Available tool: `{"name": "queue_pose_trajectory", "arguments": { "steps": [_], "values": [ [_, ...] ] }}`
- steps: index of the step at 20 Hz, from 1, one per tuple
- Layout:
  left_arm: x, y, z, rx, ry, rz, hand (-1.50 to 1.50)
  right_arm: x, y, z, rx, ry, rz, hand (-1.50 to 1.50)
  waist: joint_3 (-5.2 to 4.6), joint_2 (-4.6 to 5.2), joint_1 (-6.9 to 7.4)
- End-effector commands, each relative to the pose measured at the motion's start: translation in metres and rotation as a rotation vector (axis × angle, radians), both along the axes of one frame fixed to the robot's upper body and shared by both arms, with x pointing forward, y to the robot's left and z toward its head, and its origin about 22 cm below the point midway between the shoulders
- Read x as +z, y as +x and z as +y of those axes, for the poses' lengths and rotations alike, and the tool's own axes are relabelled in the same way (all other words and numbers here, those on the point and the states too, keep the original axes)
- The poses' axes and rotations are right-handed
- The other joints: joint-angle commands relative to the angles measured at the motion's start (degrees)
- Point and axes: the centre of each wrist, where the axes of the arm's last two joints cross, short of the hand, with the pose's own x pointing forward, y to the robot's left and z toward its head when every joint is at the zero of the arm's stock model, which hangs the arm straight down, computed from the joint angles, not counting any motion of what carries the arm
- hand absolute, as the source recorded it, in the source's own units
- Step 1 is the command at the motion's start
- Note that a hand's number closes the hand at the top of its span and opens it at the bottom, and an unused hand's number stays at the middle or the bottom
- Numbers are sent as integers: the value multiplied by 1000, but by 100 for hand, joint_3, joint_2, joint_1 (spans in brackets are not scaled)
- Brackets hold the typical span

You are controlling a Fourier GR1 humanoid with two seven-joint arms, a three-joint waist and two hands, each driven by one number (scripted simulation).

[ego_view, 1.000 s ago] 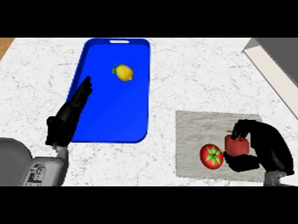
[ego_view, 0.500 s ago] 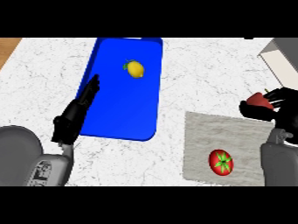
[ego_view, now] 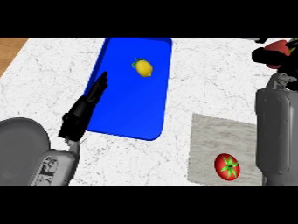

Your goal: Pick the bell pepper from the placemat and place it in the tiered shelf

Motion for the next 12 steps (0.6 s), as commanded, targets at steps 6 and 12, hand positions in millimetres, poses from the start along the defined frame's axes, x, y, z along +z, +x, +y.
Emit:
{"name": "queue_pose_trajectory", "arguments": {
  "steps": [6,12],
  "values": [
    [0,5,-3,-10,7,8,0,76,44,27,-349,-117,-48,150,4,8,-45],
    [-4,2,-8,23,-5,14,0,122,59,37,-477,-229,-32,150,19,-54,-168]
  ]
}}
